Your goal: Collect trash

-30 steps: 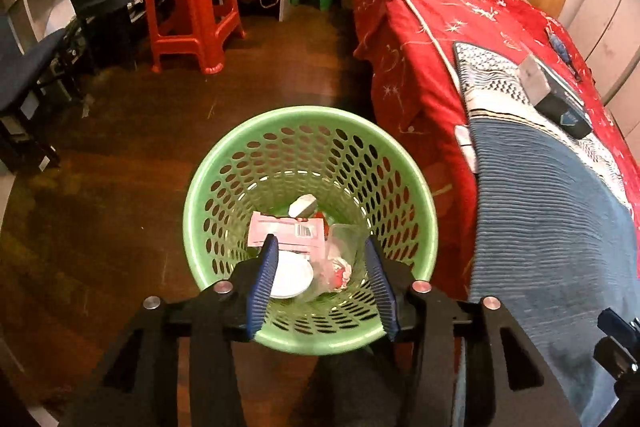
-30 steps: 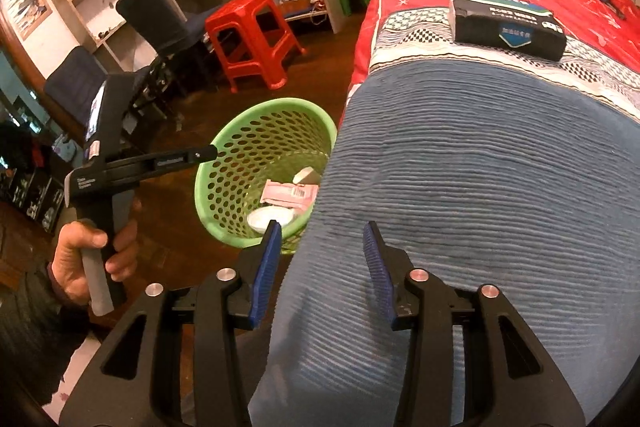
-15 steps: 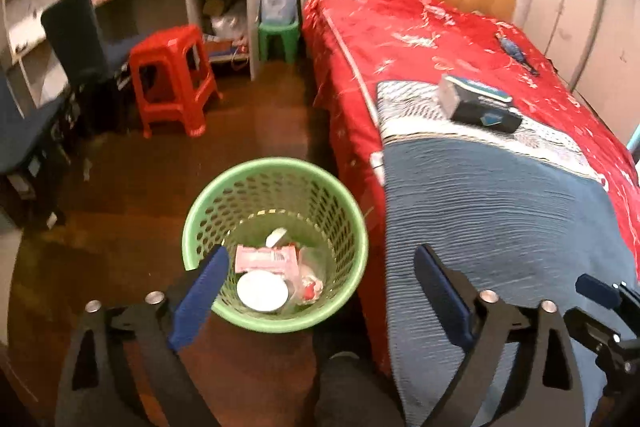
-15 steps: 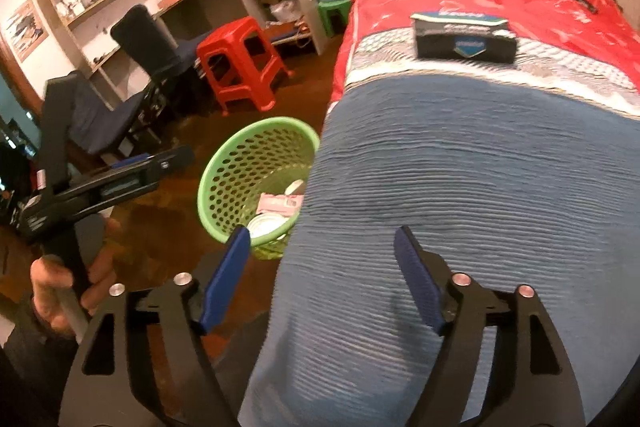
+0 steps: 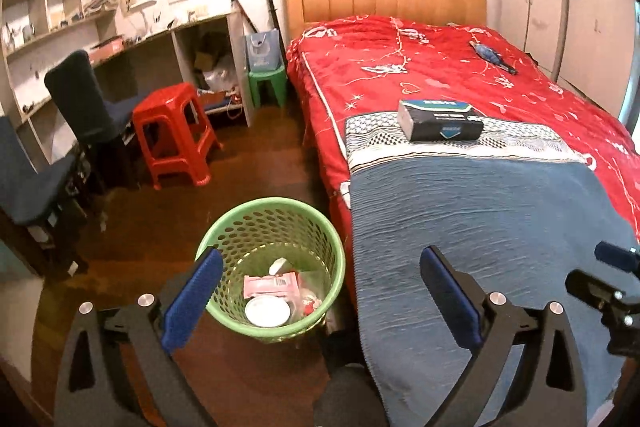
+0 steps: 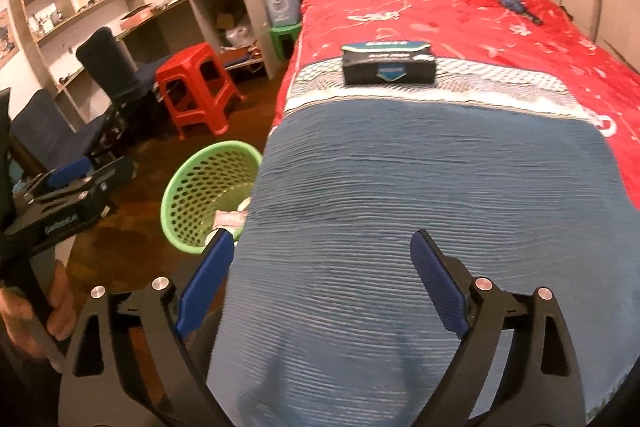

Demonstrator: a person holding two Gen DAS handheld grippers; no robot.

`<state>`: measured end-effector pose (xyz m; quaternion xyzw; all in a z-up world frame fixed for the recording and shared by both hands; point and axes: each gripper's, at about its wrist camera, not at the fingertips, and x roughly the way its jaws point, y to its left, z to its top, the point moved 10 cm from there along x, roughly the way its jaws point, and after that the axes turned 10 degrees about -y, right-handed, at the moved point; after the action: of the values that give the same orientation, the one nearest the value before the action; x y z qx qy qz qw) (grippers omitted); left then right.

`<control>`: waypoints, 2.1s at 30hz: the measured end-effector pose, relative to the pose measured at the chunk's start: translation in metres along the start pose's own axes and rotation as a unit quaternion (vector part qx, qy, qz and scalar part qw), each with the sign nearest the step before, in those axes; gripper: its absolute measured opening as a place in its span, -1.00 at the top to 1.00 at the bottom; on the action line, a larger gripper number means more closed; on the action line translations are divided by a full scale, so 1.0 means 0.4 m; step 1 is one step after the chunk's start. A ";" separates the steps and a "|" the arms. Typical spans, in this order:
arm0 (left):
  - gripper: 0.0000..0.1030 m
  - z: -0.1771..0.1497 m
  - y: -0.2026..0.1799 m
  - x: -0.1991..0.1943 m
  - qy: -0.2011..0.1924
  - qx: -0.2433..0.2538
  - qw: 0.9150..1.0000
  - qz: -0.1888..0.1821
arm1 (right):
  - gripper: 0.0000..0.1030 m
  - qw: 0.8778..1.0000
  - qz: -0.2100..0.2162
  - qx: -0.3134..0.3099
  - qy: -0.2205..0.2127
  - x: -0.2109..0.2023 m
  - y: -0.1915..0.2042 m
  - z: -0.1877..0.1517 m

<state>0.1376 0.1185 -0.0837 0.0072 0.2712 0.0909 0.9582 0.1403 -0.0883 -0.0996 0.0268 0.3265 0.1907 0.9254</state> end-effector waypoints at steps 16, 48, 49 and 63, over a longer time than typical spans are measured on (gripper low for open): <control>-0.86 0.014 -0.150 -0.114 -0.030 0.011 0.999 -0.020 | -0.83 0.997 -0.063 0.014 -0.038 -0.118 -0.115 -0.012; -0.86 -0.005 -0.196 -0.211 -0.046 -0.007 0.998 -0.035 | -0.87 0.992 -0.096 0.023 -0.083 -0.237 -0.154 -0.029; -0.86 -0.006 -0.196 -0.210 -0.045 -0.007 0.998 -0.035 | -0.87 0.992 -0.096 0.022 -0.083 -0.237 -0.154 -0.030; -0.86 -0.009 -0.199 -0.204 -0.041 -0.015 0.998 -0.037 | -0.88 0.991 -0.100 0.018 -0.083 -0.239 -0.156 -0.031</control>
<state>0.0809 0.0253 -0.0494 -0.0136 0.2304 0.0590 0.9712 0.0853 -0.1825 -0.0632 0.0263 0.2535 0.0881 0.9630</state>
